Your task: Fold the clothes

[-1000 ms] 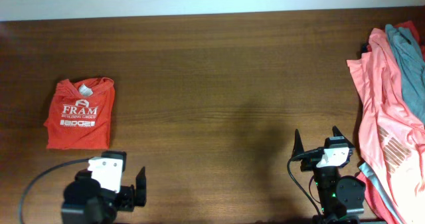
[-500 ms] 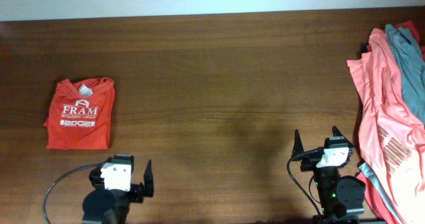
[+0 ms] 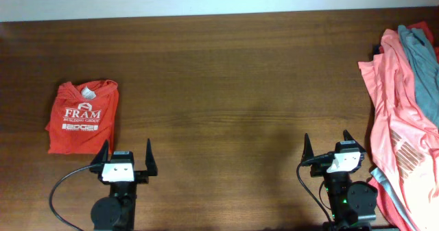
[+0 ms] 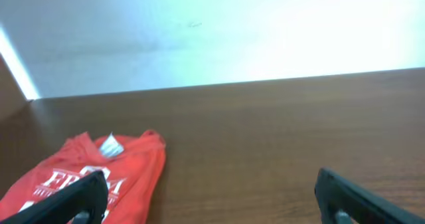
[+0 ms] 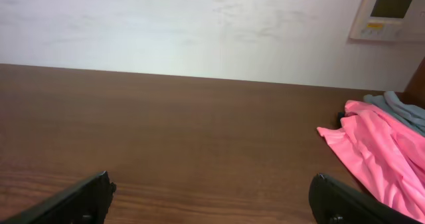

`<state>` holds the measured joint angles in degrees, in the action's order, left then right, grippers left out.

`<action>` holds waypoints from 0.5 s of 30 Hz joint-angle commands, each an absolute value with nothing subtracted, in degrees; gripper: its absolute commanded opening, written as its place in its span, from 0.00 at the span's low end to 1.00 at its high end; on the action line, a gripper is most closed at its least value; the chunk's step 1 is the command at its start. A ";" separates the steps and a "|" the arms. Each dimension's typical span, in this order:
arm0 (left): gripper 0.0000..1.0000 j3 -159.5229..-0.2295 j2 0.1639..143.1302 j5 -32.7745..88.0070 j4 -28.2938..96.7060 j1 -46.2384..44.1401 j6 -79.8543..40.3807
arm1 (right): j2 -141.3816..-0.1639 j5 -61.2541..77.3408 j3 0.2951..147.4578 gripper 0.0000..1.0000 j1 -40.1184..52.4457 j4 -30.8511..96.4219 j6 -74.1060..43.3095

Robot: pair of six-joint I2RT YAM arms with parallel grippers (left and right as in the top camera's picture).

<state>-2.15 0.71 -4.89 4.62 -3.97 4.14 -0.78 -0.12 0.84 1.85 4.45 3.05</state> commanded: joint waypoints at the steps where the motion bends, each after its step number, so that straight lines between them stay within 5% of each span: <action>1: 0.99 -0.47 0.27 -6.26 4.14 -3.57 6.98 | -0.21 -0.01 0.32 0.99 1.48 4.47 2.98; 15: 0.99 -0.47 0.27 -3.88 4.29 -3.57 6.98 | -0.21 -0.01 0.32 0.98 1.48 4.47 2.98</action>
